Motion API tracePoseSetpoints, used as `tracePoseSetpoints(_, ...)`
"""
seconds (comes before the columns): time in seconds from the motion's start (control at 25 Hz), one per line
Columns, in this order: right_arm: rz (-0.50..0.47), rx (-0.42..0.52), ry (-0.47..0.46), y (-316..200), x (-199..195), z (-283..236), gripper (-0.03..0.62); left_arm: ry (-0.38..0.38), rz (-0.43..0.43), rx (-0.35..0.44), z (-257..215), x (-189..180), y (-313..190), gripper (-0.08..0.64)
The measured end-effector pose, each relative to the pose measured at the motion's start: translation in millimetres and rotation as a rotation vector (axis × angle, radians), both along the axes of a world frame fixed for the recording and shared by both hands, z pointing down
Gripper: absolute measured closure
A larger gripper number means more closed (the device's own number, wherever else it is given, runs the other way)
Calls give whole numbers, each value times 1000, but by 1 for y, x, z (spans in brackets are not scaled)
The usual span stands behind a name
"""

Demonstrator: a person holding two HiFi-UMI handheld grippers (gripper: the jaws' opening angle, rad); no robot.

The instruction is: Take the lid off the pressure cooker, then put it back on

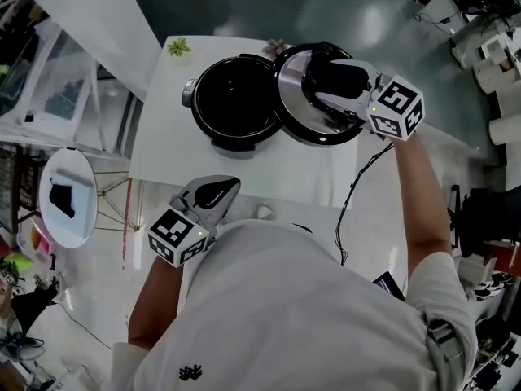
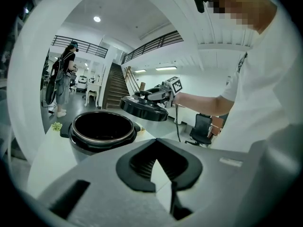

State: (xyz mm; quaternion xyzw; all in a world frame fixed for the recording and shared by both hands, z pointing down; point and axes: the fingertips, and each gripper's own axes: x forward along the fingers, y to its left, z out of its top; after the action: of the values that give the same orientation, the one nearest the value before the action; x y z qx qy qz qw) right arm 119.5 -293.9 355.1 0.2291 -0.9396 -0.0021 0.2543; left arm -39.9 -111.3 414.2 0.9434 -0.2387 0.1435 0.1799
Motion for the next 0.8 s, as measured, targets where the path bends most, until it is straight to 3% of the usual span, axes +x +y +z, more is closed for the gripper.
tracePoseSetpoints(0.32,38,-5,0,19,55,7,301,-9,20,5,0,41,10,554)
tracePoseSetpoints(0.8,56,-19,9,35,101,29,301,-22,14,-8,4,74,14,554)
